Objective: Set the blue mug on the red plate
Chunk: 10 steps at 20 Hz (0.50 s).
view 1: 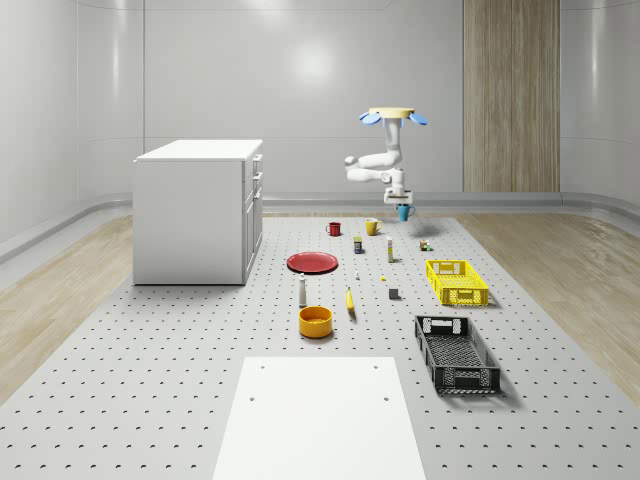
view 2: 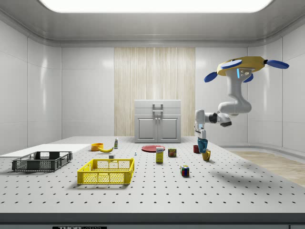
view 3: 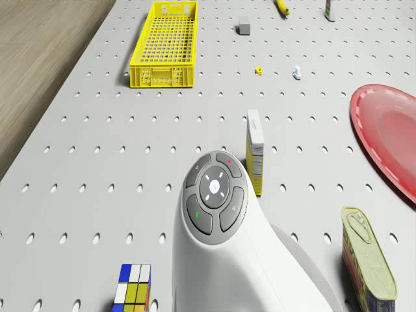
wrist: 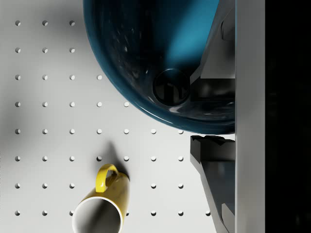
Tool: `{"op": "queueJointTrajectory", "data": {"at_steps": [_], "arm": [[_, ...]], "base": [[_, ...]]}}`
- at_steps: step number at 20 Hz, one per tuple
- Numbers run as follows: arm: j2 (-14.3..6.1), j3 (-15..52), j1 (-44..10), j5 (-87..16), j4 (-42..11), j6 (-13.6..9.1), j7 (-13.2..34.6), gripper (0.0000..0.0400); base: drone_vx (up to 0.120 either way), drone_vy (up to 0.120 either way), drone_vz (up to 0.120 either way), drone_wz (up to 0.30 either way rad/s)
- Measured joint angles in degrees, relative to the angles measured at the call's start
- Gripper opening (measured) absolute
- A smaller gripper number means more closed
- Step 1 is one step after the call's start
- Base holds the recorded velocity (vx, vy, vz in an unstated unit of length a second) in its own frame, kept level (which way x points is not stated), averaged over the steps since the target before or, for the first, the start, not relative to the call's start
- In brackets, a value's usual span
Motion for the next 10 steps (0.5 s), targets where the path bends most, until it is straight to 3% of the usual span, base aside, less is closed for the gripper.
{"op": "queueJointTrajectory", "data": {"at_steps": [3,10], "arm": [[-0.3,0.1,-0.1,0.2,0.0,0.3,0.1,0.0100],[-1.1,0.3,-0.5,0.6,0.1,1.0,0.4,0.0100]], "base": [[0.120,-0.120,0.107,0.000],[0.120,-0.120,0.000,0.000]]}}
